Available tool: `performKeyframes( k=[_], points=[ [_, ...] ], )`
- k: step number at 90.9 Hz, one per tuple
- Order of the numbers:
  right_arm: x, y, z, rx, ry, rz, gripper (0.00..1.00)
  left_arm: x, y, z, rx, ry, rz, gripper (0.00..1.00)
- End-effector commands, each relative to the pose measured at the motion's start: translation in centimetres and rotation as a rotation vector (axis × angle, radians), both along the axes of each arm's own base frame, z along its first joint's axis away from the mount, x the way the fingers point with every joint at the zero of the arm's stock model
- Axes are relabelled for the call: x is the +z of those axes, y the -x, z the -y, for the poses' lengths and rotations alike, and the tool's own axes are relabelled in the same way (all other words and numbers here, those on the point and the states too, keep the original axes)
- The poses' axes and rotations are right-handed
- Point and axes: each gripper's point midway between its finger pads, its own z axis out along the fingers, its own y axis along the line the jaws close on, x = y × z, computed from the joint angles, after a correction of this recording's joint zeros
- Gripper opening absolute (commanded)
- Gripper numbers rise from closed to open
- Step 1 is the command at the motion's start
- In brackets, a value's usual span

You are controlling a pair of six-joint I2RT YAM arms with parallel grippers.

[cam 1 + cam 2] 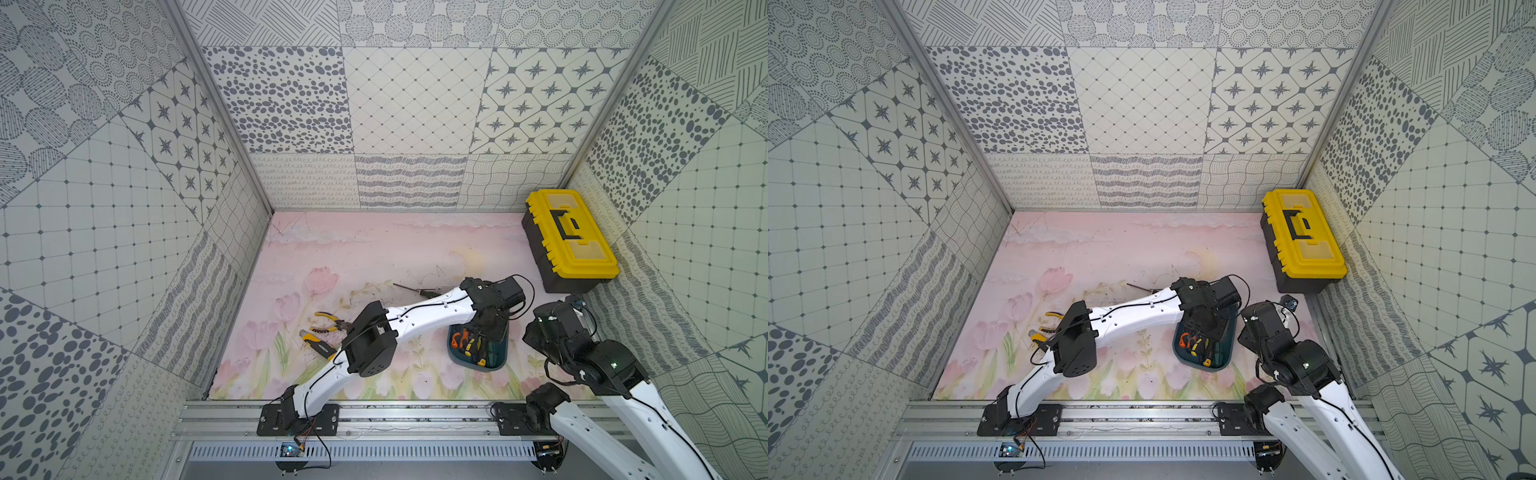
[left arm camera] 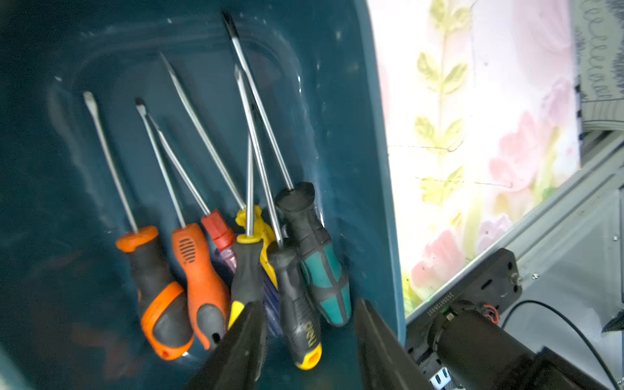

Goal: Put the screwdriver on the desktop into the storage box
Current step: Place the screwdriver in the storage box, then pick up the screwdriver from the center of the board.

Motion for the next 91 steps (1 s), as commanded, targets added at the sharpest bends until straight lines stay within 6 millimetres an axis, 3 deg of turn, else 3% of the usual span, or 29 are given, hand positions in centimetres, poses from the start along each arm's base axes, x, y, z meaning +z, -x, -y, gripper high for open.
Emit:
performKeyframes(
  k=[1, 10, 17, 34, 51, 66, 91],
  points=[
    [1.6, -1.8, -0.6, 0.041, 0.028, 0.05, 0.45, 4.9, -3.0, -1.8, 0.118, 0.068, 0.116, 0.53],
    [1.7, -4.2, -3.2, 0.183, 0.032, 0.056, 0.45, 7.5, -4.8, -4.5, 0.242, 0.113, 0.182, 0.53],
    [1.5, -6.6, -6.7, 0.345, 0.007, 0.053, 0.45, 8.5, -6.5, -8.0, 0.401, 0.147, 0.195, 0.52],
    [0.9, -10.4, -14.1, 0.692, 0.029, 0.054, 0.49, 7.9, -9.1, -19.2, 0.798, 0.198, 0.166, 0.51],
    [-2.0, -12.6, -20.7, 0.989, 0.091, -0.043, 0.53, 4.9, -7.7, -28.5, 1.027, 0.124, 0.111, 0.51],
    [-4.6, -14.3, -24.5, 1.179, 0.165, -0.11, 0.54, 3.4, -5.8, -33.3, 1.142, 0.099, 0.087, 0.51],
    [-8.6, -17.5, -26.8, 1.255, 0.23, -0.227, 0.53, 2.2, -4.5, -37.0, 1.225, 0.091, 0.057, 0.51]
  ],
)
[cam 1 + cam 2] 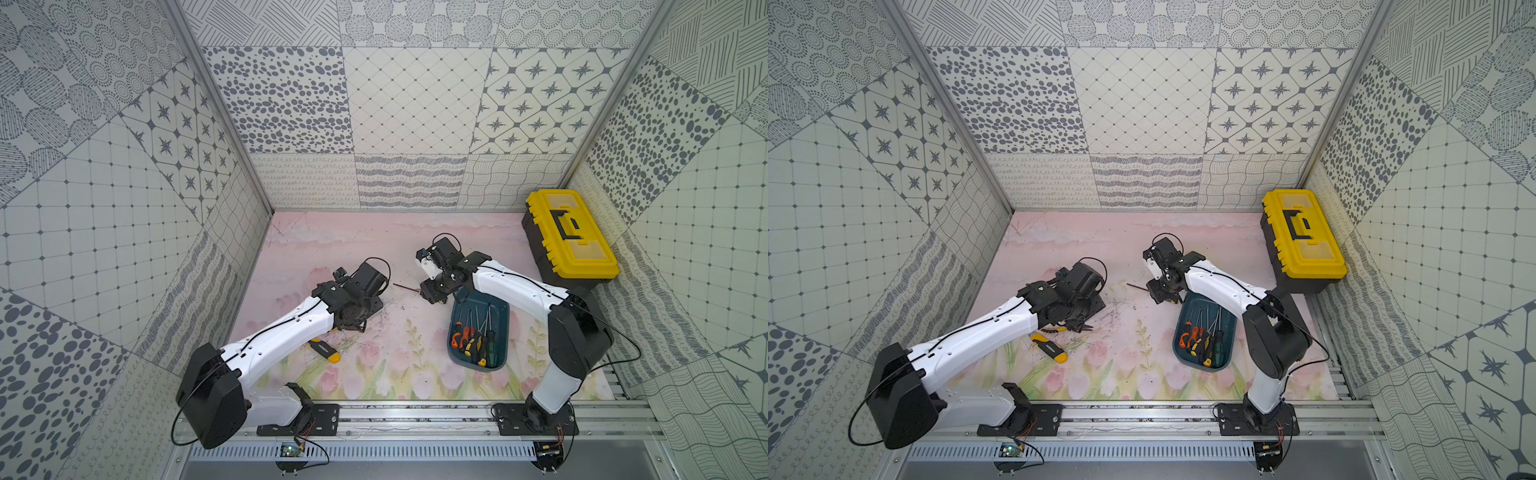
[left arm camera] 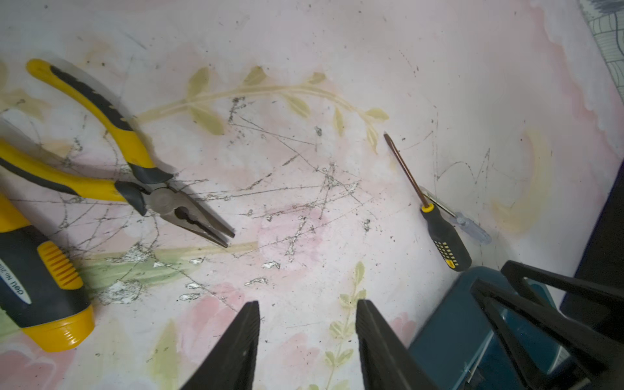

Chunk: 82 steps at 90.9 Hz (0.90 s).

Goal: Put the screwdriver on the desktop into the storage box
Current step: Pick up the screwdriver from the center of the board.

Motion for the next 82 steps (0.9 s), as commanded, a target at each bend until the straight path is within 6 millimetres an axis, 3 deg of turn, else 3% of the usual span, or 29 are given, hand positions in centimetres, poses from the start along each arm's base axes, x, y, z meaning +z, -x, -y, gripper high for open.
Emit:
performKeyframes(
  k=[1, 22, 41, 82],
  points=[
    [-0.3, -1.2, -1.3, 0.071, 0.019, 0.008, 0.53, -0.5, 0.3, -2.3, 0.116, 0.026, -0.002, 0.51],
    [-2.7, -2.2, -1.7, 0.059, 0.077, -0.033, 0.49, -0.9, -0.1, -3.5, 0.132, 0.037, -0.017, 0.51],
    [-4.9, -2.0, -1.6, 0.074, 0.15, -0.058, 0.48, -1.2, -0.6, -3.7, 0.125, 0.053, -0.027, 0.5],
    [-7.2, -2.0, -1.8, 0.133, 0.264, -0.058, 0.44, -1.6, -1.2, -3.8, 0.111, 0.067, -0.035, 0.5]
  ],
)
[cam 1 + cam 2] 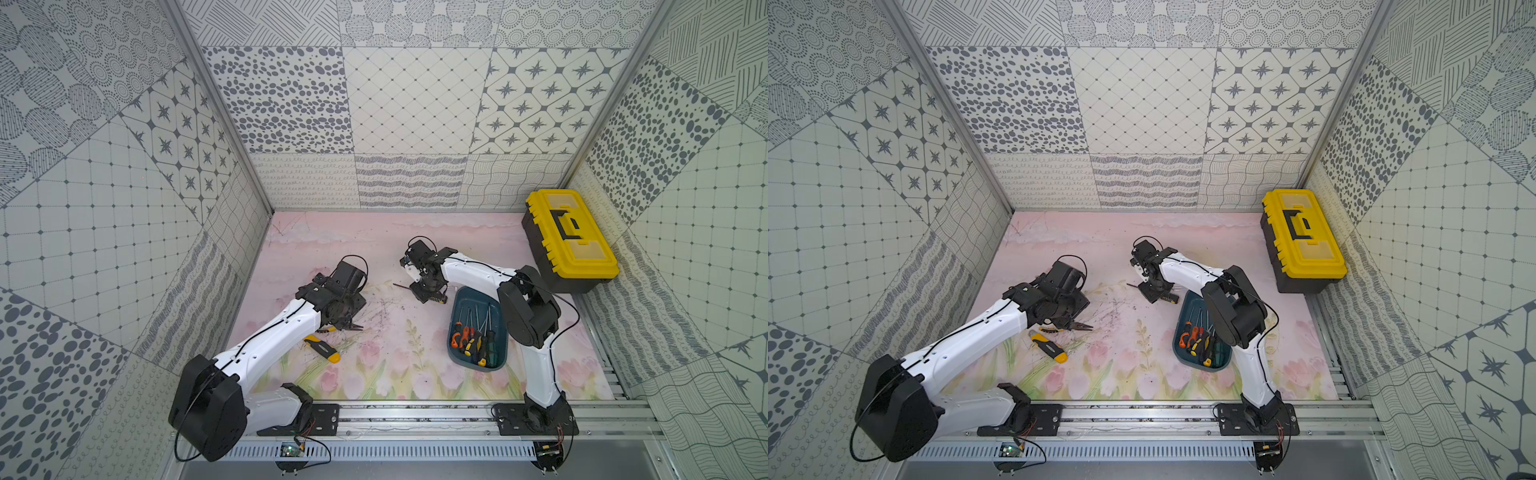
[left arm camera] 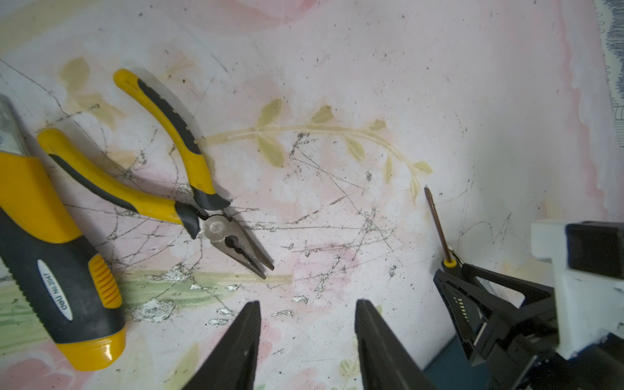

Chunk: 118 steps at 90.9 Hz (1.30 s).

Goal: Put the screwdriver on the desktop into the storage box
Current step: Pick up the screwdriver from the center of the board.

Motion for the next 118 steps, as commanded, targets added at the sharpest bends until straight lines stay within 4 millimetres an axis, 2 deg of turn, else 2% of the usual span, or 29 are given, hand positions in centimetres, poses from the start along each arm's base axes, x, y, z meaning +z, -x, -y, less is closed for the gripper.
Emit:
performKeyframes(
  k=[1, 45, 88, 118],
  points=[
    [-0.8, 0.3, -0.2, 0.039, 0.046, -0.014, 0.44, 0.1, -0.3, 0.3, -0.034, 0.014, 0.004, 0.49],
    [-1.0, 1.6, -0.3, 0.108, 0.107, -0.023, 0.29, 0.1, -0.5, 0.0, -0.026, 0.019, 0.008, 0.49],
    [-2.4, 2.1, 1.0, 0.144, 0.191, -0.046, 0.34, 0.0, -0.2, 0.0, -0.017, 0.032, 0.005, 0.48],
    [-2.6, 1.9, 1.2, 0.128, 0.203, -0.043, 0.22, 0.2, 0.1, -0.3, 0.0, 0.034, 0.011, 0.48]
  ],
)
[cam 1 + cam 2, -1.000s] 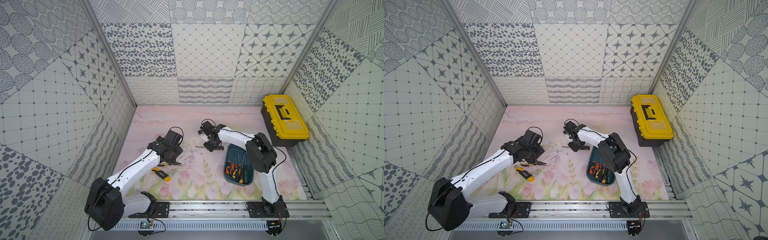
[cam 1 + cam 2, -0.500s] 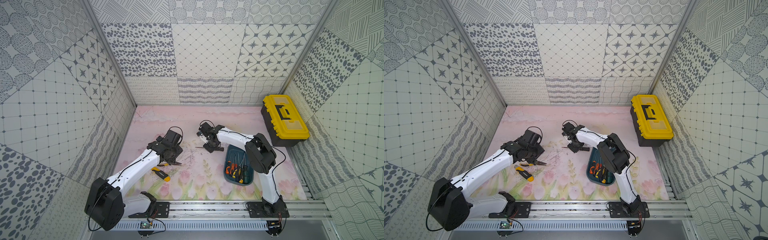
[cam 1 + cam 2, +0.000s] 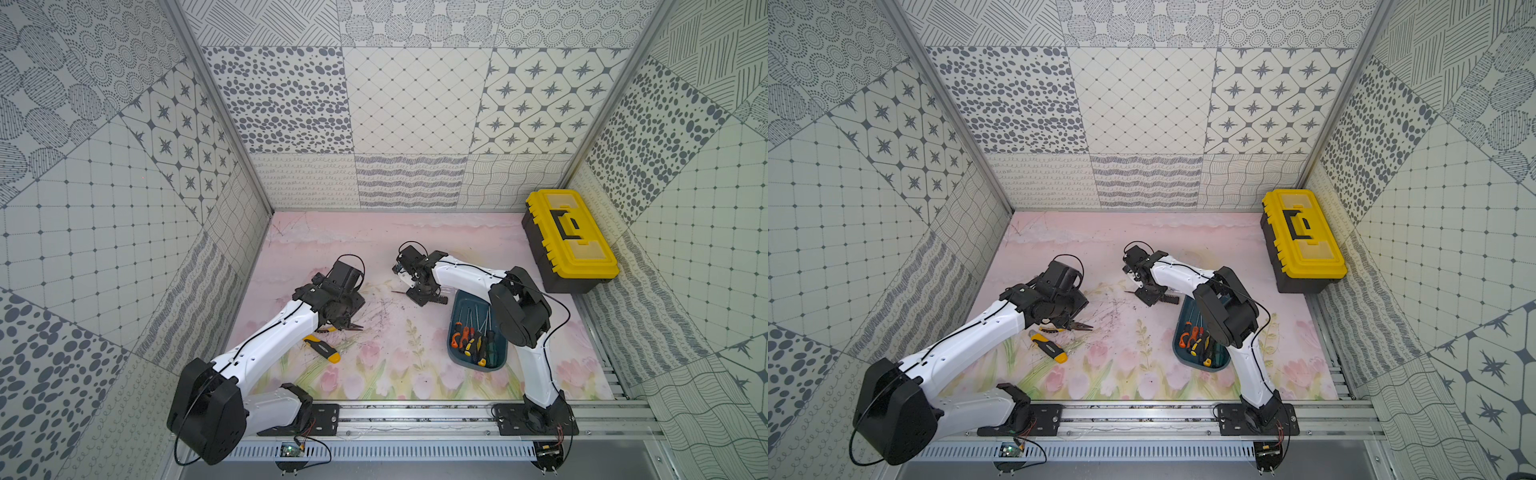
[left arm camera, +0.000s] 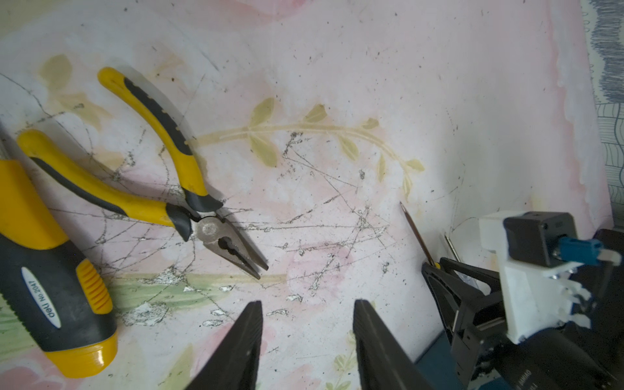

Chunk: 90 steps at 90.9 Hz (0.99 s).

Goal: Put the screwdriver on the desktop into the storage box
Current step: Pick up the screwdriver from the center of the board, then place the screwdriver in the storage box.

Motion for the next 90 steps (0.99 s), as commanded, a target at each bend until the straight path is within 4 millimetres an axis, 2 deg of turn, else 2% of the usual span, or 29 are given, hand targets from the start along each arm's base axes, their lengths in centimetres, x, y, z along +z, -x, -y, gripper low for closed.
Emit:
performKeyframes(
  k=[1, 18, 38, 48, 61, 68, 73, 82, 90],
  points=[
    [-1.9, 1.5, 1.1, -0.002, 0.066, -0.077, 0.21, 0.1, 0.2, -0.3, 0.009, 0.001, -0.003, 0.48],
    [-1.1, 1.5, 0.1, -0.007, 0.014, -0.084, 0.11, 0.3, 0.3, -0.3, 0.015, 0.005, 0.003, 0.48],
    [1.6, 2.4, -1.7, -0.005, -0.114, -0.093, 0.0, 0.3, 0.5, -0.5, 0.026, 0.01, 0.006, 0.48],
    [4.8, 2.5, -2.6, -0.057, -0.235, -0.05, 0.0, 0.2, 0.5, -0.4, 0.031, 0.016, 0.008, 0.48],
    [9.7, 2.8, -2.4, -0.21, -0.387, 0.017, 0.0, -0.3, 0.3, 0.0, 0.03, 0.034, 0.003, 0.48],
    [11.6, 3.6, -1.4, -0.348, -0.46, 0.034, 0.0, -0.6, 0.1, 0.4, 0.023, 0.047, -0.002, 0.47],
    [12.7, 4.5, 0.5, -0.489, -0.498, 0.058, 0.0, -0.7, -0.1, 0.8, 0.014, 0.056, -0.006, 0.47],
    [13.2, 6.5, 4.5, -0.773, -0.538, 0.074, 0.0, -1.1, -0.3, 1.6, -0.004, 0.06, -0.019, 0.47],
    [12.3, 9.2, 8.1, -1.028, -0.572, 0.02, 0.0, -1.4, -0.4, 2.4, -0.021, 0.06, -0.031, 0.48]
  ],
)
